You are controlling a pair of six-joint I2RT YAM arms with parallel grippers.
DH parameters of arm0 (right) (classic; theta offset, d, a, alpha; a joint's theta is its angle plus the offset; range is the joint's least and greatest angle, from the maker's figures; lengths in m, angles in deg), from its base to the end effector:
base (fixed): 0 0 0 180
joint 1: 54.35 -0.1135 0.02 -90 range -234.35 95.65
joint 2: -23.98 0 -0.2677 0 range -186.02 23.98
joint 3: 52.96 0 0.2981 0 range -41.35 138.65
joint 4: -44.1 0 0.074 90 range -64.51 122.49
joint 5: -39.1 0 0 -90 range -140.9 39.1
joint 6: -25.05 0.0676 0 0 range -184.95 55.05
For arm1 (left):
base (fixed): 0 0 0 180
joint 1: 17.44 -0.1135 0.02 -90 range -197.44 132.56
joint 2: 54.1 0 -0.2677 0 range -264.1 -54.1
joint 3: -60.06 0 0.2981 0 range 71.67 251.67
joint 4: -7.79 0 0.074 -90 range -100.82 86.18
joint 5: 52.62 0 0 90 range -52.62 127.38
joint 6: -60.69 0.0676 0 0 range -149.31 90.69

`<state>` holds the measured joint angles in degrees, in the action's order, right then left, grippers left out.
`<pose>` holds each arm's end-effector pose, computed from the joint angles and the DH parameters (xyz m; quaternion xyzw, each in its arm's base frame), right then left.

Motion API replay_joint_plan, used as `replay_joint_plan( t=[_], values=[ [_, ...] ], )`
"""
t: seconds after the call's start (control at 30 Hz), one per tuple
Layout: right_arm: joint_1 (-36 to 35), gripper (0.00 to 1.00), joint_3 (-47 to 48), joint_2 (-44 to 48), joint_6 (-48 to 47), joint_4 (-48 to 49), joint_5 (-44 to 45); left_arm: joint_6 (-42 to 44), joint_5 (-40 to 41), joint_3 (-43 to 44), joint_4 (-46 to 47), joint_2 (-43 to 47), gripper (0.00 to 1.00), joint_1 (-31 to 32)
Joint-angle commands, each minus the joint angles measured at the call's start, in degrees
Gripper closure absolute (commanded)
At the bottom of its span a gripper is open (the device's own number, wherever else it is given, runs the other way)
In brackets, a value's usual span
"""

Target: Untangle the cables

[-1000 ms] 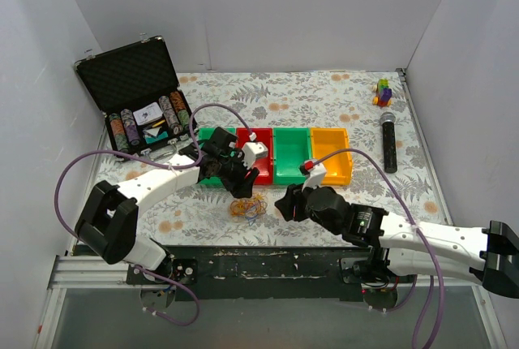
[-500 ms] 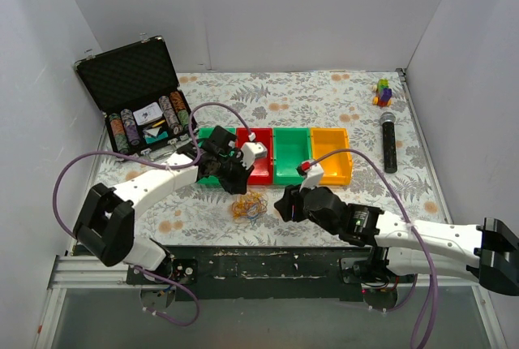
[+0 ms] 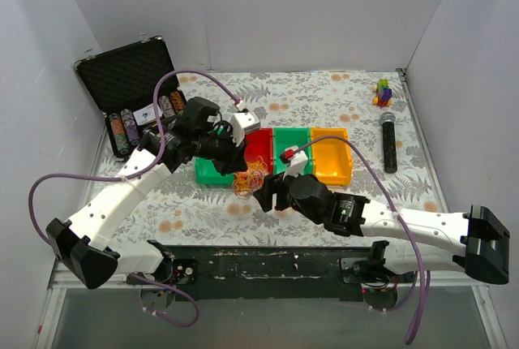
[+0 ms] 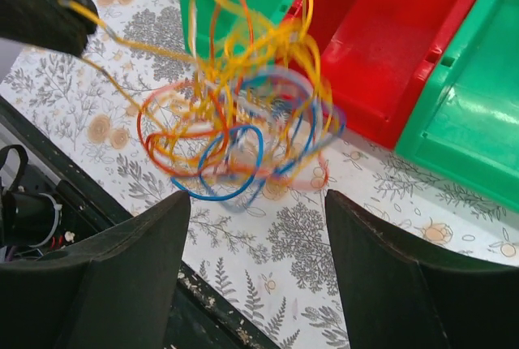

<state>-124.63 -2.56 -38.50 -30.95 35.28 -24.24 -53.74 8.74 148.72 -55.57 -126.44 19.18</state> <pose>0.1343 0.2848 0.2406 -0.1253 0.8023 0.3191 0.4886 0.2341 -0.2143 0.3548 0.1858 0.8869 -0.3785 0.1887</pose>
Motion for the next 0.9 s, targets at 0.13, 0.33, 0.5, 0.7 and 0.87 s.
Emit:
replay_joint_plan(
  t=[0.13, 0.33, 0.5, 0.7, 0.87],
  values=[
    [-0.9, 0.24, 3.6, -1.2, -3.4, 7.0, 1.6, -0.3, -1.7, 3.0, -7.5, 2.8, 1.00, 0.4],
    [-1.2, 0.27, 2.2, -2.6, -1.0, 9.1, -3.0, -2.3, -2.5, 5.5, -7.5, 2.5, 1.00, 0.5],
    [-1.6, 0.27, 2.1, -3.9, 0.0, 10.7, -2.6, -3.1, -3.1, 6.7, -7.8, 2.0, 1.00, 0.5],
    [-1.6, 0.53, 2.2, -4.7, -0.1, 13.0, -2.1, -4.8, -4.0, 8.5, -8.0, 1.5, 1.00, 0.6],
    [-1.6, 0.94, -0.8, -2.8, 1.7, 10.9, 1.3, -4.7, -2.0, 10.2, -8.6, 1.8, 1.00, 0.6]
  ],
)
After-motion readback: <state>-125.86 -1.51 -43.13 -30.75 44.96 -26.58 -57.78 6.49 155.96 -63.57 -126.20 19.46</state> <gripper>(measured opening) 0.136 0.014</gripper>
